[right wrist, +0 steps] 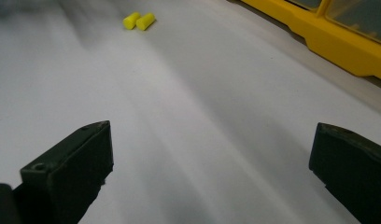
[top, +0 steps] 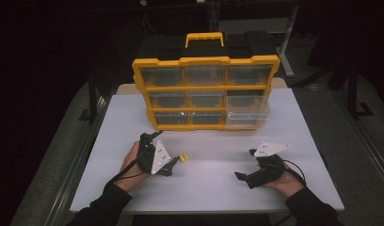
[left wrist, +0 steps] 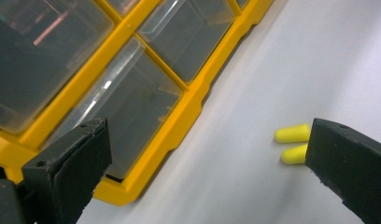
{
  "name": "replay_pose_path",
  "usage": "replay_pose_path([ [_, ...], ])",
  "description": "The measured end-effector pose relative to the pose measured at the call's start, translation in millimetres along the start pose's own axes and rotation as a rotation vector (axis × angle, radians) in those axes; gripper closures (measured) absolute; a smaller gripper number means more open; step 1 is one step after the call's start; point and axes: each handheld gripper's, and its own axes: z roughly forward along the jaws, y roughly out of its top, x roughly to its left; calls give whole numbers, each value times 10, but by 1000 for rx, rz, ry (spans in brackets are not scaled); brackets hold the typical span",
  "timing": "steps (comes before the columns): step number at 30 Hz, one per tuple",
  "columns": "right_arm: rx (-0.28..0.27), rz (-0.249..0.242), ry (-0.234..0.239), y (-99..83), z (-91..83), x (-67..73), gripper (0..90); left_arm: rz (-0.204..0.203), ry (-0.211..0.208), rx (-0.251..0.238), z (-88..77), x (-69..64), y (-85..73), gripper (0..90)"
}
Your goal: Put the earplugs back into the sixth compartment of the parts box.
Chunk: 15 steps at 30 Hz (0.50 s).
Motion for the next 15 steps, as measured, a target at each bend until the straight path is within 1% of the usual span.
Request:
replay_pose_path([
  [8,5,0,4,-2,9,2,0,-79,-56,3,15,23,-22,2],
  [12,6,-1,5,-2,11,4,0,-141,-85,4,19,51,-35,2],
  [14,5,-1,4,-1,12,2,0,-167,-98,7,23,58,-41,2],
  [15,6,-1,3,0,11,3,0,-172,-102,13,21,63,-41,1],
])
